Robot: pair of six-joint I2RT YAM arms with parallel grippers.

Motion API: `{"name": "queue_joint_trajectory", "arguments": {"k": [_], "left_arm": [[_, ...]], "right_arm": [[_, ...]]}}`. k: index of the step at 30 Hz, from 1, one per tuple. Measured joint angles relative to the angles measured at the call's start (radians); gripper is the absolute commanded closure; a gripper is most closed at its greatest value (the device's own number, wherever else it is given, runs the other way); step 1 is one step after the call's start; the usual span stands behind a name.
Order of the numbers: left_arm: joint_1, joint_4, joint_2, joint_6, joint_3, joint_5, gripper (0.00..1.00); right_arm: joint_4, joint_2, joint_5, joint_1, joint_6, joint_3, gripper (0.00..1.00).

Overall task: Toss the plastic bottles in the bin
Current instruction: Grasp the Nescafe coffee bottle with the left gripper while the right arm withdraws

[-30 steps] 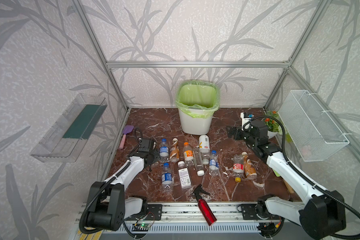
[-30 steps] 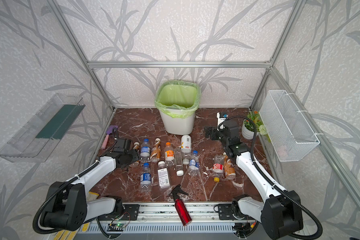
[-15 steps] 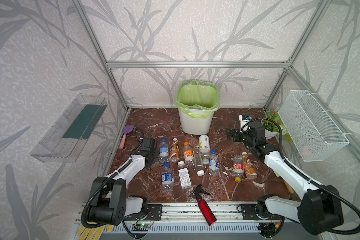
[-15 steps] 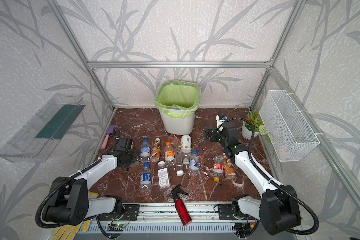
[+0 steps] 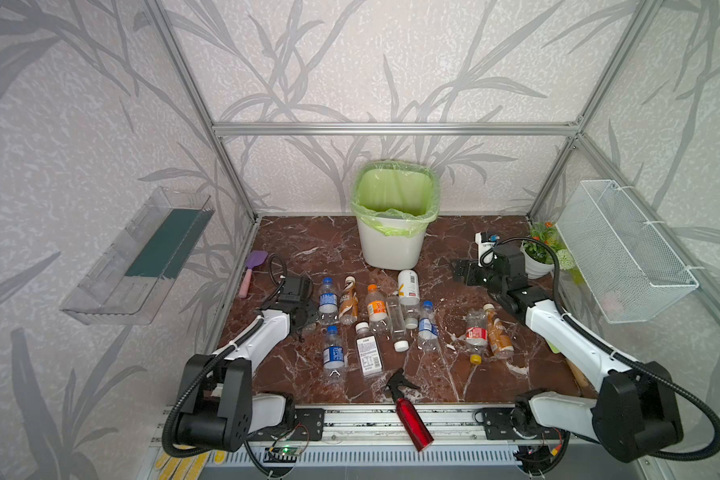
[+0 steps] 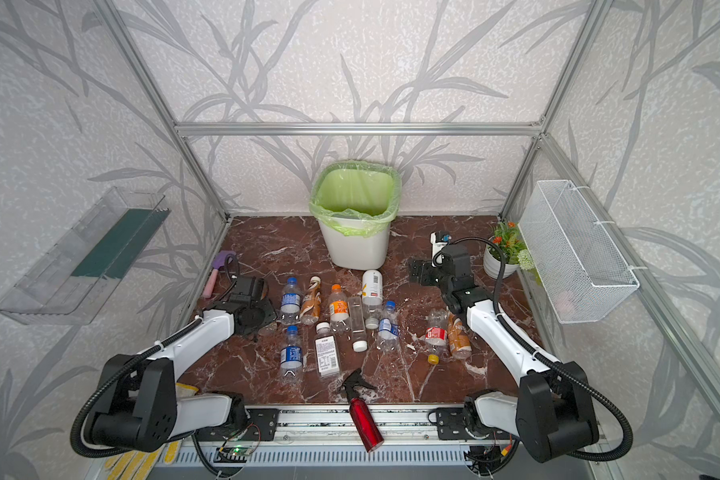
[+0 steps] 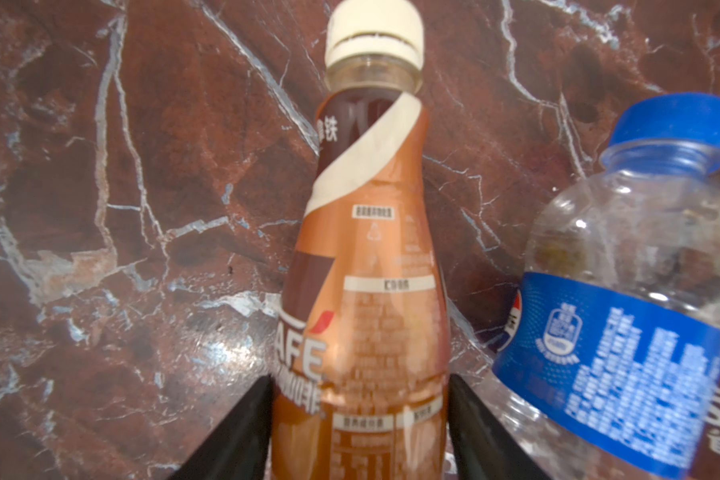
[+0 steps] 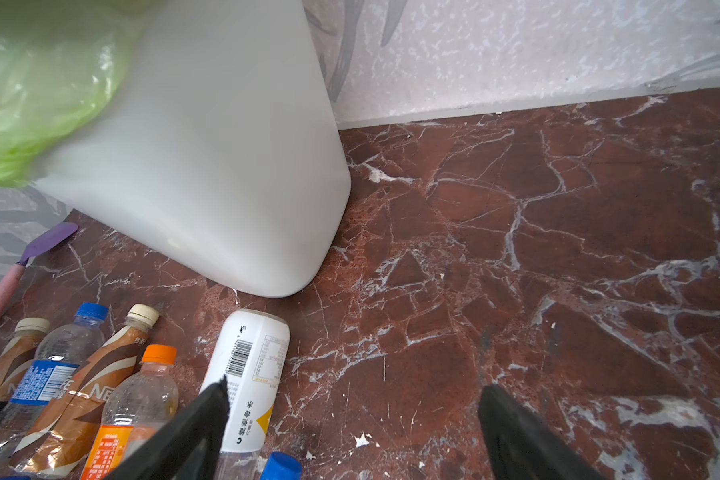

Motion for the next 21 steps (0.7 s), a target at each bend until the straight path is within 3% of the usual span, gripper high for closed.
{"name": "queue_joint_trajectory", "arguments": {"k": [8, 16, 21], "left_arm": [[0.0, -0.015, 0.049, -0.001, 0.013, -0.022, 0.28], [0.001, -0.016, 0.06, -0.003, 0.024, -0.046, 0.44], [0.001, -0.015, 0.06, -0.002, 0.025, -0.054, 0.48]], "right_arm": [[0.006, 0.003, 0.0, 0.0, 0.003, 0.0, 0.06], [0.012, 0.018, -0.001, 0.0, 0.006, -0.001, 0.06], [0.012, 0.018, -0.003, 0.0, 0.01, -0.001, 0.06]]}}
